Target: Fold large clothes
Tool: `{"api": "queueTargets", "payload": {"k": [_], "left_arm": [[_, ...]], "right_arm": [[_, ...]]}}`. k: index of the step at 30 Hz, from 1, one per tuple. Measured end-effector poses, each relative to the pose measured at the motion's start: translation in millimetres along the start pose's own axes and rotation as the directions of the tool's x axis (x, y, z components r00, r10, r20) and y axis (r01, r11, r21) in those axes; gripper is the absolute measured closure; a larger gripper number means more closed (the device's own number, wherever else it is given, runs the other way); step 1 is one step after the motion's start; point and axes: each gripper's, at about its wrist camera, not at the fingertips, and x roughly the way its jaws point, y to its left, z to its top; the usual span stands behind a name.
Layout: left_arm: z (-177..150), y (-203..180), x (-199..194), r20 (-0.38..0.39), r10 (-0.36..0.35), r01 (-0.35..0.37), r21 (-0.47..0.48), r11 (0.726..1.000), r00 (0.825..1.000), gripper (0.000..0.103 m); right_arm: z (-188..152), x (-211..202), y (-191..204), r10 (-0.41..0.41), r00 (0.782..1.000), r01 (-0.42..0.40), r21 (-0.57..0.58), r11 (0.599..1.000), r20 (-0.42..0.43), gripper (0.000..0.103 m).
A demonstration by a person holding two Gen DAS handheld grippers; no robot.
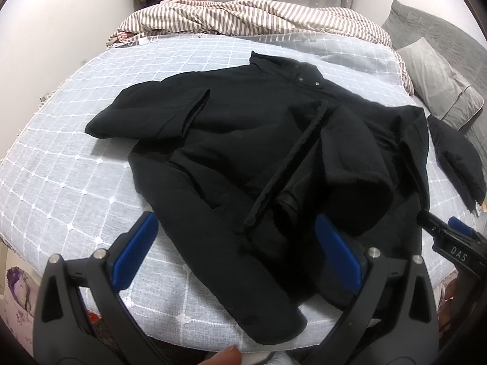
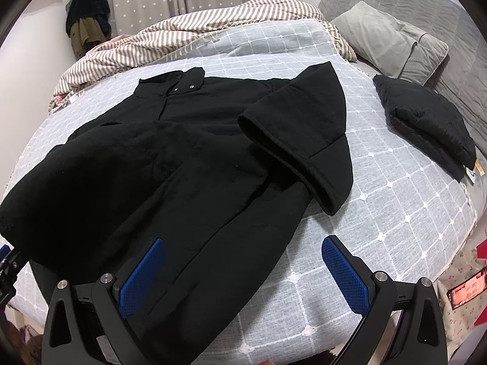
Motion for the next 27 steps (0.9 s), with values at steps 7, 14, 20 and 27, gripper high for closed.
{"api": "queueTargets", "payload": {"k": [7, 14, 20, 27], "left_arm": [[12.0, 10.9, -1.7, 0.006, 0.011, -0.011, -0.032, 0.999, 1.000, 0.001], [35.2, 16.5, -5.4, 0.002, -0.007, 0.007, -0.008, 1.000, 1.000, 0.001], [62.5, 21.7, -3.2, 0.055, -0.095, 0.095, 0.009, 0.995, 0.994, 0.001], [107.1, 17.8, 30.8, -0.065, -0.199, 0.206, 0.134, 0.969, 0.978, 0.001]], "right_arm": [[9.8, -4.8, 1.2, 0.009, 1.000, -0.009, -0.001, 1.000, 0.002, 0.000], [31.5, -12.4, 2.1, 0.056, 0.998, -0.056, -0.036, 0.998, -0.025, 0.000], [58.6, -11.6, -6.9, 0.089, 0.995, -0.090, -0.045, 0.995, -0.037, 0.000], [98.5, 0.7, -18.1, 0.236, 0.971, -0.238, -0.109, 0.965, -0.031, 0.000]]}}
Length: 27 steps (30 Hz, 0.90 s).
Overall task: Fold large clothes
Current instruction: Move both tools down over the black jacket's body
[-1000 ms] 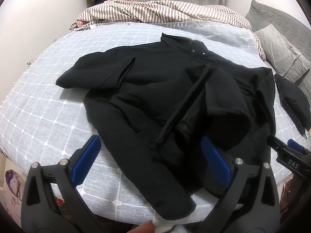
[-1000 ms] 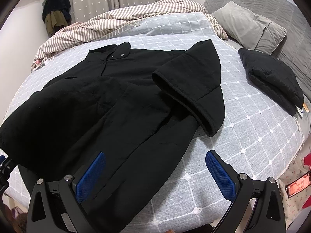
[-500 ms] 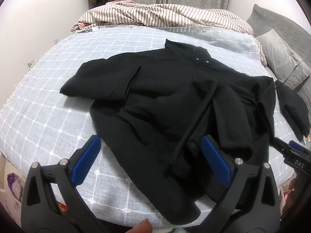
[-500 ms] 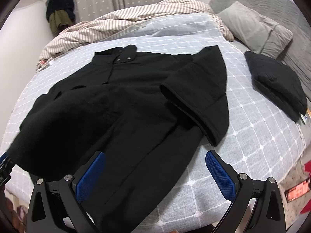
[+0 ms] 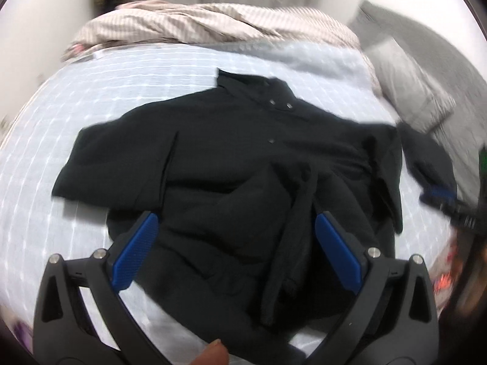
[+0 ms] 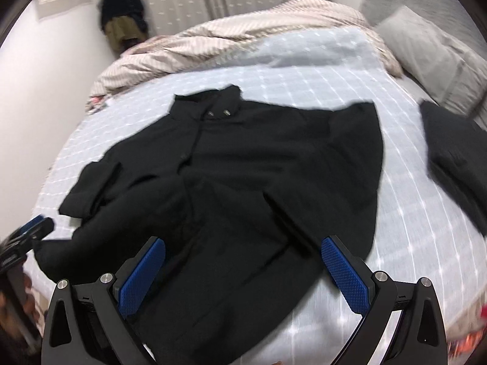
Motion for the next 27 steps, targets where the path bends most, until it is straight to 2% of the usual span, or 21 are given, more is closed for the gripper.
{"api": "queueTargets", "payload": {"k": [4, 6, 9, 13, 17, 19, 21, 27], "left_arm": [[34.8, 12.4, 17.7, -0.007, 0.071, -0.070, 0.093, 0.993, 0.997, 0.001], [53.6, 24.2, 29.8, -0.010, 0.122, -0.120, 0.112, 0.986, 0.992, 0.001], [77.3, 42.6, 52.7, -0.021, 0.154, -0.150, 0.123, 0.981, 0.988, 0.001], [112.9, 71.7, 106.9, -0.074, 0.158, -0.148, 0.119, 0.982, 0.985, 0.001], [139.6, 95.9, 158.5, -0.061, 0.183, -0.171, 0.159, 0.972, 0.981, 0.005], [148.3, 107.6, 185.4, -0.031, 0.183, -0.173, 0.208, 0.963, 0.983, 0.005], [155.7, 121.2, 208.9, -0.043, 0.179, -0.167, 0.206, 0.964, 0.983, 0.007], [175.7, 157.6, 260.3, -0.064, 0.027, -0.021, 0.089, 0.996, 0.998, 0.008]], "right_arm": [[35.2, 20.5, -26.5, 0.054, 0.997, -0.055, -0.003, 0.999, -0.048, 0.000], [53.3, 34.6, -41.9, 0.085, 0.992, -0.083, 0.021, 0.996, -0.088, 0.000], [78.6, 55.8, -59.2, 0.155, 0.980, -0.152, 0.034, 0.988, -0.124, 0.000], [116.4, 96.7, -67.6, 0.142, 0.977, -0.145, -0.011, 0.989, -0.157, 0.000], [153.9, 153.4, -67.7, 0.149, 0.970, -0.163, -0.058, 0.985, -0.191, 0.000], [169.0, 178.3, -71.6, 0.142, 0.971, -0.157, -0.066, 0.985, -0.190, 0.000], [181.5, 200.0, -79.9, 0.139, 0.971, -0.153, -0.061, 0.986, -0.193, 0.000], [208.5, 257.0, -107.5, 0.140, 0.967, -0.149, -0.027, 0.988, -0.211, 0.002]]}}
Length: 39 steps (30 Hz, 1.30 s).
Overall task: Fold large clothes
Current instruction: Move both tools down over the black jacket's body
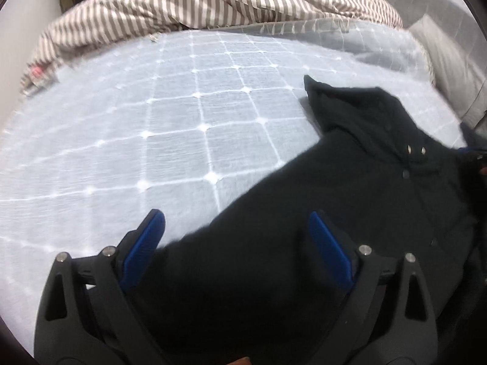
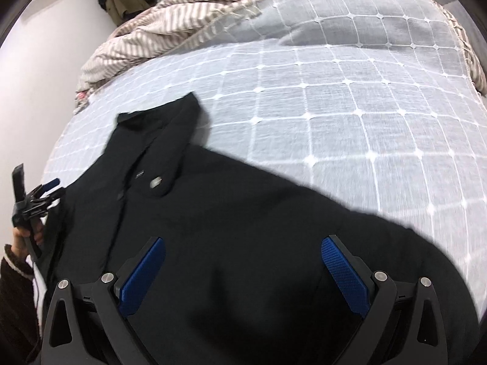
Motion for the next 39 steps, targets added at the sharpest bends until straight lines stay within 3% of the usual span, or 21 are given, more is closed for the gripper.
{"api": "queueTargets", "payload": {"k": [2, 5, 9, 11, 12, 13, 14, 15, 17, 19, 23, 26, 28, 31, 33, 34, 36, 38, 39], "left_arm": [[3.0, 7.2, 16.6, -0.017, -0.054, 0.054, -0.023, 0.998, 0.998, 0.008], [2.7, 10.2, 41.2, -0.064, -0.157, 0.153, -0.065, 0.986, 0.986, 0.017], [-0.2, 4.7, 41.1, -0.039, -0.239, 0.237, -0.058, 0.970, 0.970, 0.020], [-2.4, -0.7, 39.2, -0.043, -0.272, 0.269, -0.062, 0.961, 0.961, 0.039], [-5.5, -4.9, 37.6, -0.044, -0.260, 0.257, -0.062, 0.964, 0.965, 0.042], [-7.0, -6.2, 37.7, -0.045, -0.237, 0.234, -0.062, 0.970, 0.970, 0.056], [-9.4, -6.7, 37.1, -0.047, -0.212, 0.208, -0.068, 0.976, 0.976, 0.076], [-12.9, -7.0, 34.3, -0.039, -0.201, 0.197, -0.085, 0.977, 0.979, 0.082], [-20.7, -7.1, 24.7, 0.008, -0.196, 0.196, -0.123, 0.973, 0.981, 0.090], [-24.9, -15.9, 11.6, 0.072, -0.132, 0.140, -0.125, 0.982, 0.989, 0.092], [-13.5, -28.5, -12.7, 0.187, -0.030, 0.047, -0.085, 0.995, 0.982, 0.093], [10.4, -23.5, -25.0, 0.260, 0.009, 0.015, -0.090, 0.996, 0.966, 0.093], [23.4, -18.7, -16.9, 0.264, 0.040, -0.015, -0.097, 0.995, 0.964, 0.092], [32.1, -18.8, 28.1, 0.117, 0.102, -0.086, -0.130, 0.988, 0.988, 0.085], [27.7, -19.4, 46.2, 0.052, 0.146, -0.138, -0.130, 0.982, 0.988, 0.077], [23.4, -18.9, 47.2, 0.053, 0.148, -0.140, -0.138, 0.981, 0.988, 0.076], [20.2, -17.6, 34.0, 0.075, 0.142, -0.129, -0.157, 0.979, 0.987, 0.062], [18.3, -15.4, 10.9, 0.082, 0.103, -0.088, -0.178, 0.980, 0.991, 0.038], [15.2, -14.7, -3.0, 0.093, 0.091, -0.073, -0.187, 0.980, 0.991, 0.036]], "right_arm": [[12.3, 16.3, -8.7, 0.006, 1.000, -0.006, 0.004, 1.000, -0.002, 0.007], [26.2, 36.0, -18.3, 0.030, 1.000, -0.030, 0.014, 0.999, -0.005, 0.010], [32.0, 59.3, -18.5, 0.072, 0.997, -0.072, 0.009, 0.997, -0.001, 0.010], [27.5, 65.8, -11.2, 0.065, 0.998, -0.065, -0.021, 0.998, 0.005, 0.011], [24.8, 66.8, -5.8, 0.061, 0.998, -0.060, -0.044, 0.997, 0.011, 0.011], [22.7, 67.5, -2.5, 0.062, 0.998, -0.061, -0.061, 0.996, 0.011, 0.014], [19.0, 68.2, 4.5, 0.070, 0.998, -0.069, -0.081, 0.994, 0.004, 0.028], [15.0, 67.5, 8.8, 0.078, 0.997, -0.078, -0.085, 0.993, -0.004, 0.036], [4.3, 65.5, 20.9, 0.077, 0.997, -0.078, -0.106, 0.991, -0.018, 0.082], [-5.0, 59.2, 36.7, 0.018, 1.000, -0.015, -0.138, 0.990, 0.019, 0.088], [-8.3, 39.4, 69.4, -0.140, 0.977, 0.171, -0.196, 0.966, 0.161, 0.092], [6.8, 19.2, 83.3, -0.183, 0.940, 0.239, -0.173, 0.956, 0.288, 0.092], [19.4, 17.0, 84.7, -0.196, 0.928, 0.250, -0.139, 0.958, 0.317, 0.092], [35.7, 44.7, 77.3, -0.253, 0.931, 0.275, -0.052, 0.960, 0.263, 0.088], [35.5, 86.7, 71.3, -0.323, 0.937, 0.329, -0.026, 0.944, 0.136, 0.083], [31.4, 92.6, 70.0, -0.334, 0.933, 0.340, -0.023, 0.940, 0.132, 0.077], [22.2, 91.3, 76.5, -0.380, 0.906, 0.392, -0.033, 0.919, 0.188, 0.069], [20.3, 83.6, 82.7, -0.396, 0.904, 0.409, -0.056, 0.911, 0.159, 0.058], [18.4, 76.0, 85.0, -0.390, 0.909, 0.403, -0.065, 0.913, 0.150, 0.055]]}}
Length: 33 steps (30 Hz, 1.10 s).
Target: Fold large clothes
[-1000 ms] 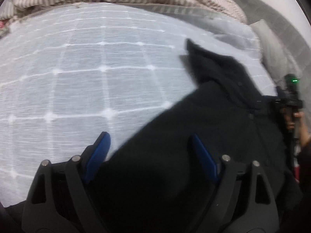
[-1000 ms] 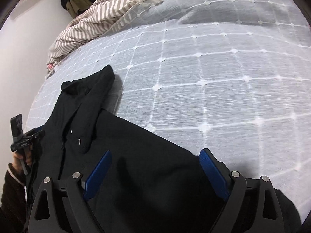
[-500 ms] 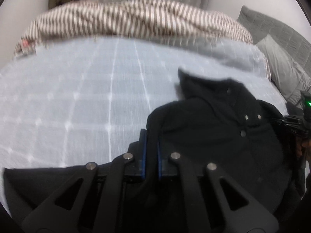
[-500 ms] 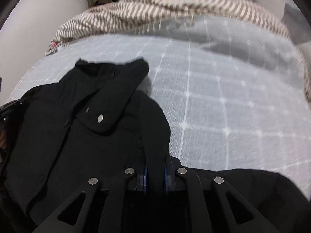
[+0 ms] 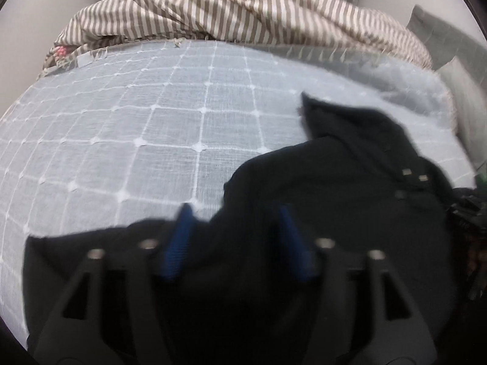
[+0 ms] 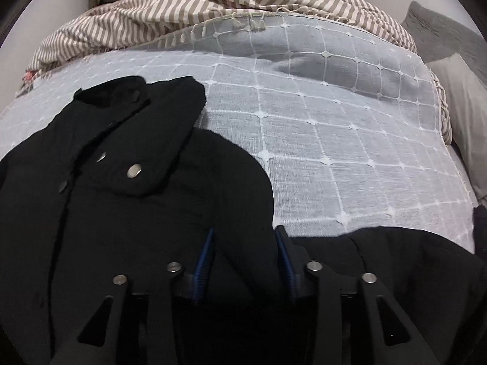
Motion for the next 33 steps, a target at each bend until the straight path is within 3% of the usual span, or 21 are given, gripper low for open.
{"api": "queueTargets", "payload": {"k": [2, 5, 11, 15, 18, 21, 22, 23, 24, 25, 26, 29, 33], "left_arm": [[-1.5, 1.8, -26.9, 0.005, -0.015, 0.015, -0.010, 1.000, 1.000, 0.025], [-16.0, 2.5, -62.3, -0.012, -0.013, 0.013, 0.003, 1.000, 1.000, 0.020], [-72.0, -9.4, -106.3, -0.076, 0.031, -0.025, 0.084, 0.996, 0.997, 0.017], [-107.2, -24.6, -106.9, -0.135, 0.037, -0.016, 0.152, 0.988, 0.990, 0.017], [-128.2, -32.5, -91.5, -0.186, 0.083, -0.050, 0.176, 0.983, 0.979, 0.017], [-138.4, -33.4, -89.0, -0.140, 0.137, -0.108, 0.198, 0.974, 0.981, 0.018], [-139.9, -33.7, -91.2, -0.111, 0.158, -0.132, 0.211, 0.969, 0.981, 0.032], [-139.6, -32.3, -94.4, -0.083, 0.187, -0.164, 0.223, 0.961, 0.979, 0.054], [-137.8, -29.2, -97.2, -0.077, 0.170, -0.150, 0.216, 0.965, 0.982, 0.067], [-133.5, -21.6, -101.7, -0.089, 0.111, -0.094, 0.177, 0.980, 0.990, 0.093], [-129.6, -13.8, -106.2, -0.100, 0.082, -0.069, 0.131, 0.989, 0.992, 0.093], [-115.4, 13.5, -134.4, -0.045, 0.100, -0.099, 0.043, 0.994, 0.994, 0.094], [-90.7, 70.2, -187.5, 0.072, 0.197, -0.195, -0.035, 0.980, 0.978, 0.095]], "right_arm": [[-5.4, -27.5, -5.7, 0.060, 0.998, -0.060, 0.011, 0.998, 0.002, 0.040], [-23.7, -75.8, -20.2, 0.152, 0.987, -0.155, 0.063, 0.986, 0.048, 0.029], [-82.7, -150.9, -31.4, 0.257, 0.962, -0.269, 0.150, 0.951, 0.096, 0.026], [-117.5, -177.9, -32.9, 0.297, 0.948, -0.315, 0.203, 0.927, 0.115, 0.026], [-133.5, -194.5, -28.3, 0.277, 0.957, -0.289, 0.215, 0.933, 0.084, 0.026], [-154.8, -209.3, -32.0, 0.310, 0.941, -0.335, 0.267, 0.904, 0.133, 0.025], [-163.8, -213.3, -34.7, 0.325, 0.935, -0.352, 0.279, 0.893, 0.138, 0.025], [-173.3, -212.9, -36.0, 0.345, 0.927, -0.374, 0.302, 0.877, 0.144, 0.025], [-178.9, -210.9, -37.2, 0.355, 0.924, -0.383, 0.316, 0.868, 0.144, 0.025], [-183.0, -207.8, -38.8, 0.361, 0.922, -0.386, 0.327, 0.863, 0.137, 0.025], [-184.0, -204.1, -39.8, 0.361, 0.924, -0.382, 0.335, 0.861, 0.125, 0.025], [-185.6, -198.8, -45.2, 0.345, 0.933, -0.358, 0.368, 0.858, 0.104, 0.025], [-186.4, -203.7, -50.3, 0.353, 0.927, -0.375, 0.363, 0.853, 0.127, 0.025]]}}
